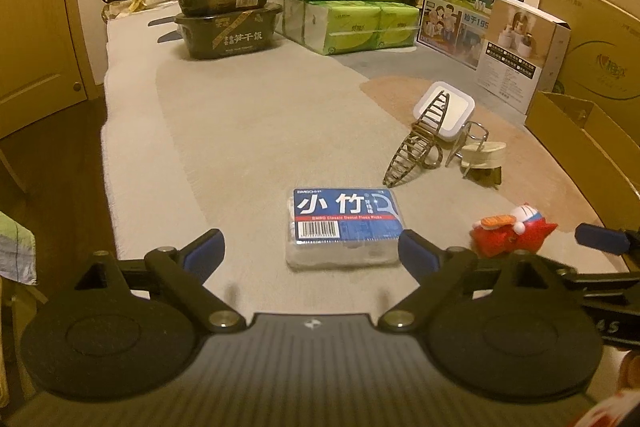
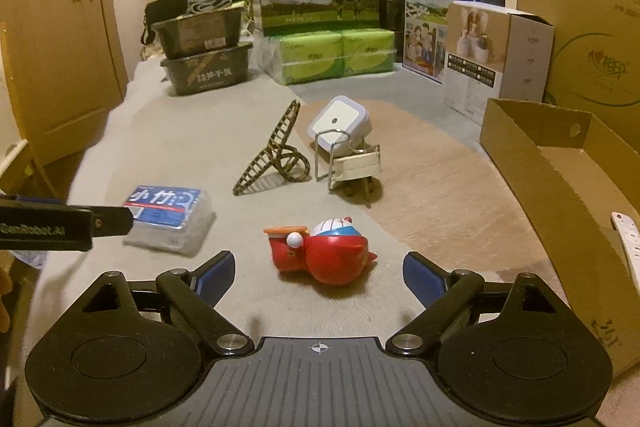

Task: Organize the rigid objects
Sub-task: 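Close the right tool on the red Doraemon figure while the left tool closes on the floss box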

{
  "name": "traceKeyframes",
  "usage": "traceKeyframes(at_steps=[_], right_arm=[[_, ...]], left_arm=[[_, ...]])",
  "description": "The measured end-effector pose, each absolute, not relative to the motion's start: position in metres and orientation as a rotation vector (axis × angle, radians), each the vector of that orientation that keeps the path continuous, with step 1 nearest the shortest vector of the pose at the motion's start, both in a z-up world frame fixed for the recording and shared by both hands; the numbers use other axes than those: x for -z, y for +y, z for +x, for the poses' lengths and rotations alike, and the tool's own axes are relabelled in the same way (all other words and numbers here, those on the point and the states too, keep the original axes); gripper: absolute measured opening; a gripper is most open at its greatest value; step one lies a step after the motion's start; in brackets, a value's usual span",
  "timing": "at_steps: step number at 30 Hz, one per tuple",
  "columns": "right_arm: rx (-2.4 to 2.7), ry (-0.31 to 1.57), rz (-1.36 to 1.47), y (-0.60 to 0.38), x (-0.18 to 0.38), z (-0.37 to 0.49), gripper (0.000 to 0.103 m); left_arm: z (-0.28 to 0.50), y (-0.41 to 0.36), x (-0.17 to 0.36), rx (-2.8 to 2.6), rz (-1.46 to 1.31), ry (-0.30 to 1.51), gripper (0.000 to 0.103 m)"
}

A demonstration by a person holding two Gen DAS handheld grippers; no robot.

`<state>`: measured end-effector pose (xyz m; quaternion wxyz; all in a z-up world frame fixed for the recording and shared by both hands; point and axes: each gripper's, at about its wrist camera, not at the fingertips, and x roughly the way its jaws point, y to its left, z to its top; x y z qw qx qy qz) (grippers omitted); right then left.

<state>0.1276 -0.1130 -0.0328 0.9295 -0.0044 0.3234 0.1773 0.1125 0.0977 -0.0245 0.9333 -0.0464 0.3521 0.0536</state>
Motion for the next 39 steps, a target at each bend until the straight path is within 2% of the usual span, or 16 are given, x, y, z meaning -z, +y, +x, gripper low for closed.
traceKeyframes(at_steps=[12, 17, 23, 39], right_arm=[[-0.321, 0.646, -0.037, -0.097, 0.063, 0.149, 0.09], [-0.326, 0.618, -0.05, -0.093, 0.067, 0.151, 0.079], [-0.318, 0.613, -0.057, -0.092, 0.07, 0.155, 0.073], [-0.329, 0.592, -0.108, -0.089, 0.069, 0.156, 0.067]], left_arm=[[0.136, 0.102, 0.04, -0.09, -0.112, 0.735, 0.096], [0.141, 0.104, 0.043, -0.086, -0.118, 0.736, 0.096], [0.145, 0.103, 0.044, -0.082, -0.115, 0.738, 0.096], [0.155, 0.099, 0.049, -0.068, -0.114, 0.742, 0.096]])
